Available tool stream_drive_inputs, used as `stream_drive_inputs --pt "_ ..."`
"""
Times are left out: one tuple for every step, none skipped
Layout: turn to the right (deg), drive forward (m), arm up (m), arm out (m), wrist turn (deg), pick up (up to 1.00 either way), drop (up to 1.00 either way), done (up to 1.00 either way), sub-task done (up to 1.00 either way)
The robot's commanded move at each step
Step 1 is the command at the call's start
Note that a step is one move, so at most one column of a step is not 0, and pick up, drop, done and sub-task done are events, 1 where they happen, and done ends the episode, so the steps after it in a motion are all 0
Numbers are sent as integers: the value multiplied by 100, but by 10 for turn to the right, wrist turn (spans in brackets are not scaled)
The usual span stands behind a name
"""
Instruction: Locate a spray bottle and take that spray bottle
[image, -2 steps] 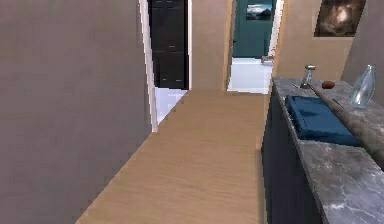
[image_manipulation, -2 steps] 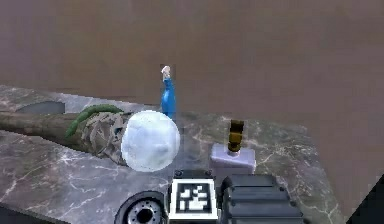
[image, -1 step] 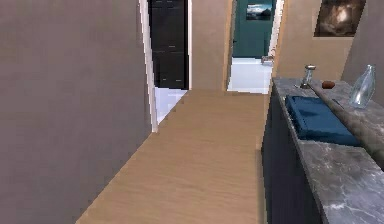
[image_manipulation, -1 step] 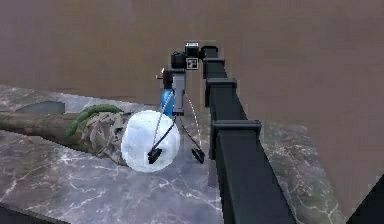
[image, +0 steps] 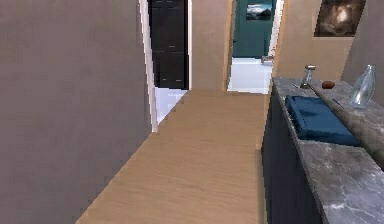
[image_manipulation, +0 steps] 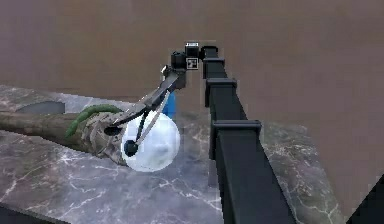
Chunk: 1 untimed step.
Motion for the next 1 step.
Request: stream_drive_inputs --pt "0 0 0 0 450 0 0 0 0"
